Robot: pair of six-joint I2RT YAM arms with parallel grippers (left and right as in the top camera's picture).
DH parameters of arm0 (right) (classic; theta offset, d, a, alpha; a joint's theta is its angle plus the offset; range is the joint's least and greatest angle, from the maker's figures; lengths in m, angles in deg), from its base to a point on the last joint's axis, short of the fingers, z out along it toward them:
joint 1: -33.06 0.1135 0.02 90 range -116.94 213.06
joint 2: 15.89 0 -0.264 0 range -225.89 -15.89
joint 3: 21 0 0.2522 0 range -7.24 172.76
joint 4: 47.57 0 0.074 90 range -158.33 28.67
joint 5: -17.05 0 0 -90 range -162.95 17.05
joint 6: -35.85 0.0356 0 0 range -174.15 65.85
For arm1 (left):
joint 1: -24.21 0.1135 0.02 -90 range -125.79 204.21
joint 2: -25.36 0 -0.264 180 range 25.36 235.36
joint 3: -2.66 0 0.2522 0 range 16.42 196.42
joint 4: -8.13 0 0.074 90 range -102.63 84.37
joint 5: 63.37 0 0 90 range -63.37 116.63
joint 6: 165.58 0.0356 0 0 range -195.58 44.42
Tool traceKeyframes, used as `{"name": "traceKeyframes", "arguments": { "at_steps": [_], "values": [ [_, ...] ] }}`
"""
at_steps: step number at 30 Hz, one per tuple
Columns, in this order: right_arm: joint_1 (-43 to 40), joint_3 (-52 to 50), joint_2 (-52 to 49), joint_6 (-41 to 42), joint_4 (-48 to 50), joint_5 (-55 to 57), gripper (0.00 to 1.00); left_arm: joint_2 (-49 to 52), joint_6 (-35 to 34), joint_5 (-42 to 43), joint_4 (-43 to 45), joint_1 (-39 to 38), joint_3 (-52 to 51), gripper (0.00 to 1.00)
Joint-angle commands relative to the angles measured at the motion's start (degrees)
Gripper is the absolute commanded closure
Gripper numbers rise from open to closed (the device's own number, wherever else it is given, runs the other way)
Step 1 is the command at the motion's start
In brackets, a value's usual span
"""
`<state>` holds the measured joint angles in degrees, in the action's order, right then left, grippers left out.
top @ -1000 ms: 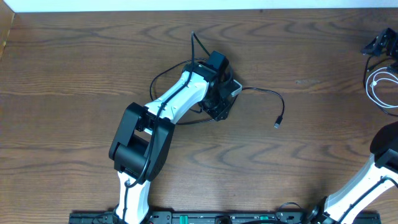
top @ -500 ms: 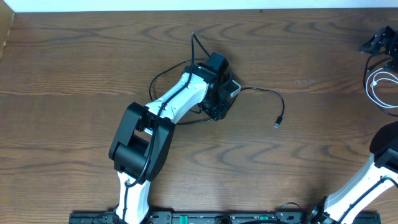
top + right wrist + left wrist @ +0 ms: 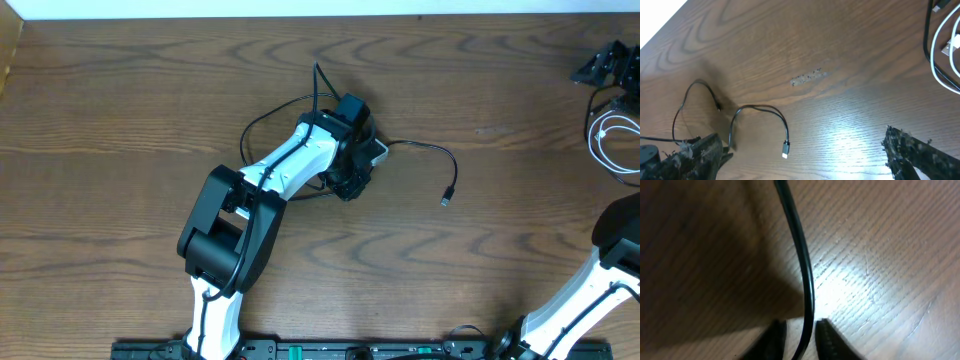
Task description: Untangle cables
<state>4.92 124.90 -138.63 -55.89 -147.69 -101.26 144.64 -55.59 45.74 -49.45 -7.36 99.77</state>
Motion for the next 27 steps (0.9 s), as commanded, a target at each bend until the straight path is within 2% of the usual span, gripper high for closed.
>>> {"name": "traceKeyframes", "arguments": {
  "at_steps": [1,6,13,19,25,27],
  "values": [
    [1.0,0.2,1.4,-0.7,-0.3,-0.8,0.01,0.5,-1.1,-1.0,-0.1,0.0,0.3,0.92],
    [2.3,0.2,1.4,-0.9,-1.9,-2.4,0.01,-3.5,-7.6,-5.7,-2.1,0.0,7.6,0.93],
    [3.9,0.2,1.4,-11.0,-5.0,-20.5,0.04,-15.3,-20.2,-5.7,-1.9,0.0,25.4,0.93],
    [5.0,0.2,2.1,-23.7,-9.9,-36.5,0.08,-25.6,-29.1,-5.9,8.5,0.0,29.1,0.92],
    [9.9,0.2,7.7,-31.5,-10.9,-43.3,0.1,-32.2,-43.2,-12.5,18.3,0.2,29.1,0.92],
    [12.5,0.2,10.1,-33.0,-10.5,-43.9,0.09,-32.6,-45.5,-12.5,20.0,0.2,29.1,0.92]
  ]
}}
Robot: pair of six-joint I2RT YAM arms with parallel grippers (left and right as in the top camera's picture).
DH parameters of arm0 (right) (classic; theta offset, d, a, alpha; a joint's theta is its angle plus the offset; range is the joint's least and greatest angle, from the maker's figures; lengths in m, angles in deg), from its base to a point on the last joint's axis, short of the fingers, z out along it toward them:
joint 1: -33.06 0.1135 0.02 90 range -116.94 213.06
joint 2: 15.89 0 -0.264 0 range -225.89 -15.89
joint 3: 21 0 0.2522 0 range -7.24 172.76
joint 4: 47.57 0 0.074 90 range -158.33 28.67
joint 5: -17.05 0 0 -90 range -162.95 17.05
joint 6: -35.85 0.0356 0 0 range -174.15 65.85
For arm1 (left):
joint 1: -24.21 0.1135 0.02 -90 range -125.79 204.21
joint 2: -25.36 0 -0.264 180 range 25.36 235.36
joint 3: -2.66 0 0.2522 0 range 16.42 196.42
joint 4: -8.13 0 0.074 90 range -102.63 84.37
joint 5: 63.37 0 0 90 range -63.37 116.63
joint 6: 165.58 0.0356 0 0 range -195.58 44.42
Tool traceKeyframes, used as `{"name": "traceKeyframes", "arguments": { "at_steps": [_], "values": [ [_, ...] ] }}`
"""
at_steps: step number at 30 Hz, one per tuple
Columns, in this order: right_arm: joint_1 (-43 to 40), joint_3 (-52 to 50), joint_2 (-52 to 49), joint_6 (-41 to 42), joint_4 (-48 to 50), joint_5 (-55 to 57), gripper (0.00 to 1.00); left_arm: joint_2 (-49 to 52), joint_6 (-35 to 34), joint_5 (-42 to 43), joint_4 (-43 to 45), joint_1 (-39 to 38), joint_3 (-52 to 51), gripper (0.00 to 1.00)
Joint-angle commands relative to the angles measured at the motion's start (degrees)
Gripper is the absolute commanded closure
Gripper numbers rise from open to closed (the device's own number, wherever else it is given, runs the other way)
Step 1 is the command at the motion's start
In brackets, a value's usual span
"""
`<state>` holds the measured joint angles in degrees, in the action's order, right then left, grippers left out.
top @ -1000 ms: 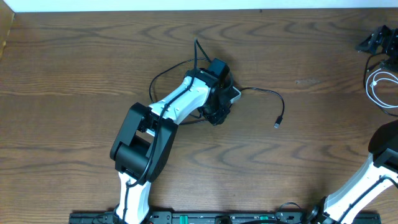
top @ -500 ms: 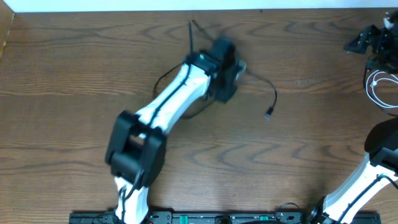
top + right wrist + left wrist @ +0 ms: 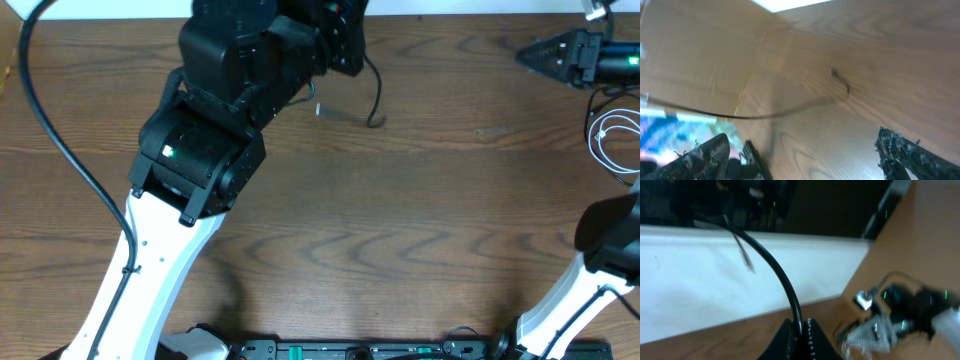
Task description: Untangle cables
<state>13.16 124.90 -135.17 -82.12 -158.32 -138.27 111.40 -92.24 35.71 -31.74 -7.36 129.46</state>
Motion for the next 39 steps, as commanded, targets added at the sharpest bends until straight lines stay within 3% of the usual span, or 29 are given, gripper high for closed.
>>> {"name": "traceKeyframes", "arguments": {
  "at_steps": [1,14,19,27,30,32,34,39],
  "values": [
    [5.6,0.2,7.8,-6.9,0.7,-6.9,0.09,0.6,-10.0,-2.5,2.8,0.2,-0.6,0.93],
    [25.9,0.2,11.0,-6.8,7.7,-7.8,0.05,0.7,-29.4,-1.6,7.8,6.8,-0.6,0.92],
    [32.7,0.2,9.6,-6.7,14.3,-7.4,0.1,0.7,-38.0,-1.1,10.7,9.8,-0.6,0.93],
    [40.1,0.2,5.4,9.8,30.9,2.8,0.15,0.7,-42.8,4.8,14.9,12.4,-0.6,0.93],
    [41.8,0.2,3.5,13.9,35.7,5.4,0.29,0.7,-42.8,5.5,14.9,12.7,-0.6,0.93],
    [42.3,0.2,2.9,14.5,36.9,5.5,0.57,0.7,-42.8,5.5,14.9,12.7,-0.6,0.93],
    [42.4,0.2,2.6,15.9,37.5,7.1,0.99,0.7,-42.8,5.5,14.8,13.0,-0.6,0.93],
    [40.7,0.2,4.5,21.9,37.6,16.9,0.99,0.8,-41.4,5.5,7.4,15.3,-0.6,0.92]
  ]
}}
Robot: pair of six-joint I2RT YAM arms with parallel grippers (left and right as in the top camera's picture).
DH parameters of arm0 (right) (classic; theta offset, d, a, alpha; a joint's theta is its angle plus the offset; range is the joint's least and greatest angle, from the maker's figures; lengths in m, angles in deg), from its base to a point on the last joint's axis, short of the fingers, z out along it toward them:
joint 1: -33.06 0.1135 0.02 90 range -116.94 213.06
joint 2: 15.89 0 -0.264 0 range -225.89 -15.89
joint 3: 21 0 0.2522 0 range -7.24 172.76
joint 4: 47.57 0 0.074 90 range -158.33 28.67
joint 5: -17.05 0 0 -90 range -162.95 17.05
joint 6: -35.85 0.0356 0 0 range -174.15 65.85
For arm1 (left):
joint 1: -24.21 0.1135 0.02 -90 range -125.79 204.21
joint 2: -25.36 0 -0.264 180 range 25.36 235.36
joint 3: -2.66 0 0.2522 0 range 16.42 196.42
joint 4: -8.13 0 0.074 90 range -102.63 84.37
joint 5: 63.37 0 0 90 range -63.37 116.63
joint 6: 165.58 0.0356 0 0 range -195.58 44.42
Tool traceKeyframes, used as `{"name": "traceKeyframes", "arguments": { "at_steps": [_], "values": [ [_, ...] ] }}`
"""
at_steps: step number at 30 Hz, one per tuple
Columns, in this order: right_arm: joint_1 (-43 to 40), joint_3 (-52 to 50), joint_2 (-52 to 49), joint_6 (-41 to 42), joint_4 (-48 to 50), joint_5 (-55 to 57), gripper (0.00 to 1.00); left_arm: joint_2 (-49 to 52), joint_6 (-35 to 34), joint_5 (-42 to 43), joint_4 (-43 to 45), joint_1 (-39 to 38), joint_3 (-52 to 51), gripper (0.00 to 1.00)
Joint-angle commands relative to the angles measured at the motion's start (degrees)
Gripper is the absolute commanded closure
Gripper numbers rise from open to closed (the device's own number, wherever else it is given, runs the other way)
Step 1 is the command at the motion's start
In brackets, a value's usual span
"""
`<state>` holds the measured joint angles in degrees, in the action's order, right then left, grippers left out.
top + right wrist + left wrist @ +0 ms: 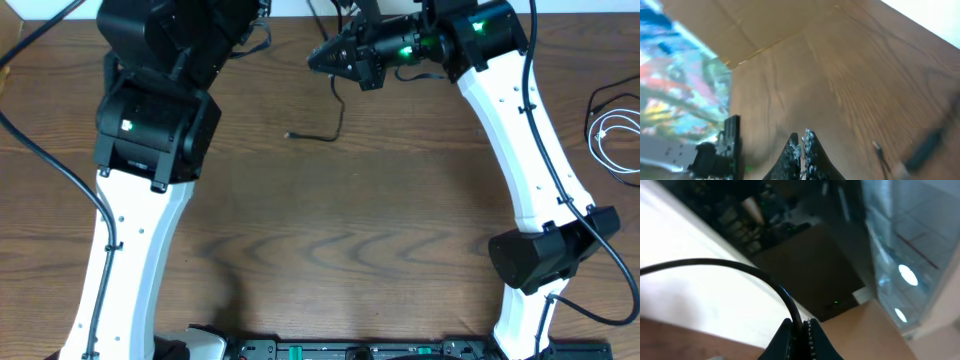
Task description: Untangle cables
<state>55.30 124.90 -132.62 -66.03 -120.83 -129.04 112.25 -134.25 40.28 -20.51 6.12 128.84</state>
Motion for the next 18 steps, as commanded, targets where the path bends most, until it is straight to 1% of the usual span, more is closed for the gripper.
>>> {"name": "traceKeyframes", "arguments": {
  "at_steps": [1,6,8,11,13,14,16,18],
  "values": [
    [-2.4,0.2,2.8,6.9,-0.1,10.1,0.99,-0.1,1.7,0.9,-6.5,2.3,0.0,0.92],
    [-8.3,0.2,9.1,12.9,-1.0,20.8,0.99,0.0,11.2,-0.4,-18.6,3.6,-0.3,0.91],
    [-11.8,0.2,12.6,15.7,-1.6,25.5,0.99,0.0,15.3,-0.6,-24.0,3.6,-0.4,0.75],
    [-16.7,0.2,16.4,17.3,-2.4,28.6,0.99,0.0,19.5,-0.6,-29.4,3.6,-0.6,0.59],
    [-20.6,0.2,18.5,17.7,-2.9,29.1,0.99,0.0,21.8,-0.6,-31.6,3.6,-0.7,0.47],
    [-22.8,0.2,19.4,17.7,-3.1,29.0,0.99,0.0,23.1,-0.6,-32.9,3.6,-0.8,0.45],
    [-26.8,0.2,20.5,17.7,-3.8,29.0,0.99,0.0,24.9,-0.6,-34.7,3.6,-0.8,0.37],
    [-31.1,0.2,21.1,17.7,-4.7,29.0,0.99,0.0,26.5,-0.6,-36.2,3.6,-0.8,0.36]
  ]
}}
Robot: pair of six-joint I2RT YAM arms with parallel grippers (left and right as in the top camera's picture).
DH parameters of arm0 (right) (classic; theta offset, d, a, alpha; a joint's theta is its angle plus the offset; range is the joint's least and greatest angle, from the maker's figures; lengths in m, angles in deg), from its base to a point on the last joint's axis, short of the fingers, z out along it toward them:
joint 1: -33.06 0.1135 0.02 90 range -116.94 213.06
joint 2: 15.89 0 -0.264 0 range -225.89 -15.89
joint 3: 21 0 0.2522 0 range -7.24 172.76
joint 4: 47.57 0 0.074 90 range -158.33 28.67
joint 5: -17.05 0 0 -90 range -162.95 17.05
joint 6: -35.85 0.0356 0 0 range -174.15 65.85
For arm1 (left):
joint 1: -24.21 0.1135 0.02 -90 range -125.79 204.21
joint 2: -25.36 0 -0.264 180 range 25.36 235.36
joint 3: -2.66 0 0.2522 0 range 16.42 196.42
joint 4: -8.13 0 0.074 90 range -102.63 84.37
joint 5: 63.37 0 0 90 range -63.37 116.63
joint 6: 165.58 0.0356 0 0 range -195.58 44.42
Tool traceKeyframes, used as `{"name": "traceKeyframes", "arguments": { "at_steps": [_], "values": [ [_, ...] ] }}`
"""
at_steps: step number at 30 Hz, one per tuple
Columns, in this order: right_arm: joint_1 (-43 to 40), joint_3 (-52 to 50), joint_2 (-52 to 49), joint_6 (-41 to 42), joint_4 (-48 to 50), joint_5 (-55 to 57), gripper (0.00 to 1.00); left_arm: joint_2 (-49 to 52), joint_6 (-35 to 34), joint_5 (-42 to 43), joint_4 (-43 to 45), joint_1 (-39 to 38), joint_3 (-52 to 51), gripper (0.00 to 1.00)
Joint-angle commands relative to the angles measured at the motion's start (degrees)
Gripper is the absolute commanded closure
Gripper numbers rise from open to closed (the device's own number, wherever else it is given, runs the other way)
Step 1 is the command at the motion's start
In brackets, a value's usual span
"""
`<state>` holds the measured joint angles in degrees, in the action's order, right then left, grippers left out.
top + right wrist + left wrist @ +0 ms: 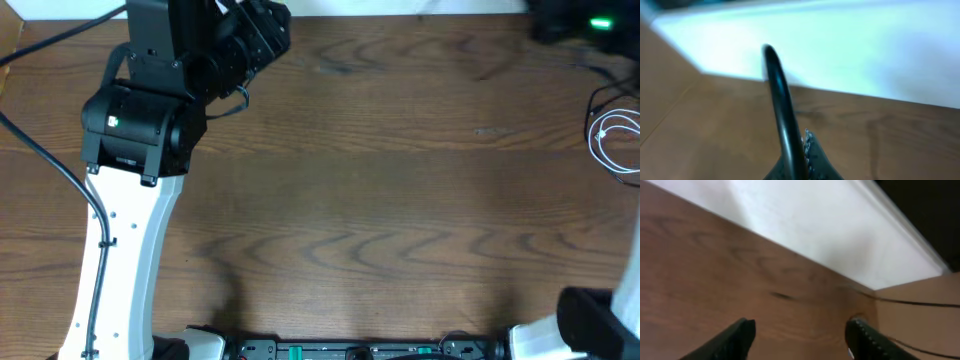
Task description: Untangle cables
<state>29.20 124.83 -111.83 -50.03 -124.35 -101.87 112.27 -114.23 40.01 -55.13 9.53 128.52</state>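
My right gripper (802,160) is shut on a thick black cable (781,105) that rises from between its jaws. In the overhead view the right gripper (565,20) is a dark blur at the table's far right back corner. My left gripper (800,335) stands wide open with nothing between its fingers (735,340), over bare wood near the white back wall. From overhead, the left gripper (268,25) sits at the back left. A thin black cable (912,302) runs along the wood at the right of the left wrist view.
A coiled white cable (608,135) lies at the right edge of the wooden table (380,230), with a black cable (598,95) looping beside it. The left arm's tall white link (125,240) stands over the left side. A white wall borders the back.
My left gripper has opened and let go of the black cable. The right gripper, then shut at the back middle, is now at the far right back corner with the cable in it.
My left gripper stood open around the black cable on the table's middle, the right one open at the far right. Then the left was shut on the cable, raised at the back. Later both were shut near the back middle. Now only the right holds it.
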Motion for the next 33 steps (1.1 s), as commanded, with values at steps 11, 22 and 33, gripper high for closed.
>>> {"name": "traceKeyframes", "arguments": {
  "at_steps": [11,22,33],
  "values": [
    [-23.8,0.2,-3.1,0.9,-5.1,3.5,0.99,2.3,9.9,-0.3,-7.2,-0.9,-1.6,0.36],
    [-30.5,0.2,-15.3,1.0,-2.6,4.6,0.99,8.3,11.3,-0.3,-7.2,-6.6,-1.6,0.36],
    [-29.8,0.3,-21.5,-0.1,-3.0,4.8,0.13,11.6,11.3,-0.4,-5.7,-7.0,-1.6,0.36]
  ]
}}
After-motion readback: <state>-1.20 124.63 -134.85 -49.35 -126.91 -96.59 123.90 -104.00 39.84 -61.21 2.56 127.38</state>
